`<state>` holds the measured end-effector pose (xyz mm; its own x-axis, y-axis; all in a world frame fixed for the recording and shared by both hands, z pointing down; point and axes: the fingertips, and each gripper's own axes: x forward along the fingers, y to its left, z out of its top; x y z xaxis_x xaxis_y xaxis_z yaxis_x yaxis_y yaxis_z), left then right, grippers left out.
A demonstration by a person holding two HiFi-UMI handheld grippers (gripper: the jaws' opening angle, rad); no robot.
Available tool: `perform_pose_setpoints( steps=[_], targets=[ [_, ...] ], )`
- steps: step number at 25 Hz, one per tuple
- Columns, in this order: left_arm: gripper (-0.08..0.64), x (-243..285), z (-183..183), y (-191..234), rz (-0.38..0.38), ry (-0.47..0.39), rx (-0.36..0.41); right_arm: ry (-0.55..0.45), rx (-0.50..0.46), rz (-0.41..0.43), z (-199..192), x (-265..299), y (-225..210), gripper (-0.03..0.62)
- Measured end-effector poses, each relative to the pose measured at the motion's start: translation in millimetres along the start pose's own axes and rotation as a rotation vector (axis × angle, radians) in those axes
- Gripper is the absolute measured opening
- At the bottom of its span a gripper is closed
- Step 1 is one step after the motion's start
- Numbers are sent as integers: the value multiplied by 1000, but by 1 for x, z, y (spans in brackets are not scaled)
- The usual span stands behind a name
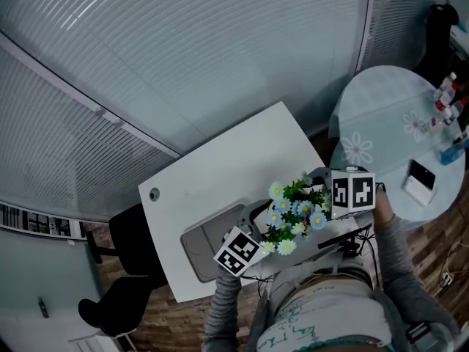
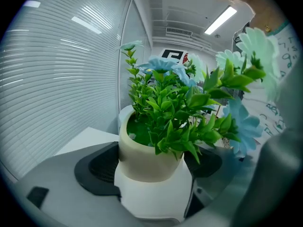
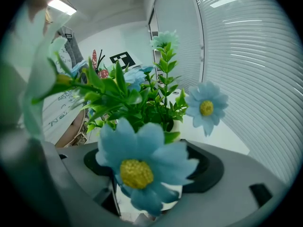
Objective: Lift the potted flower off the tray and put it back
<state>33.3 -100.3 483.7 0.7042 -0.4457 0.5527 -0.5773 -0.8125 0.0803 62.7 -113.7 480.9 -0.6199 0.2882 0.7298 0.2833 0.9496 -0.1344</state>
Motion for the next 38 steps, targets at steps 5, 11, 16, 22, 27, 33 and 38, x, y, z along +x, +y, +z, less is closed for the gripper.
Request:
perform_pose_setpoints(
  steps=[5,11,16,22,27,33,38],
  targets=[
    [437,6,-8,0,-11,15,-9,11,10,4,-6,6,-1,367],
    [437,12,-17,2,-18,39,-6,17,19,6,-14,14,-3,367],
    [437,17,-25,4,-21,55,-1,20,23,3,-20,22,-5,367],
    [437,26,-38,4,-33,75,-9,39,36,9,-31,33,-6,367],
    [437,30,-47,5,-44,101,-11,59,41,6,-46,45,-11,367],
    [437,39,-58,7,-52,112,-25,57,47,13,-51,53,-14,367],
    [437,44,-64,8,-63,122,-27,85,63,20,-62,58,-15,367]
  ],
)
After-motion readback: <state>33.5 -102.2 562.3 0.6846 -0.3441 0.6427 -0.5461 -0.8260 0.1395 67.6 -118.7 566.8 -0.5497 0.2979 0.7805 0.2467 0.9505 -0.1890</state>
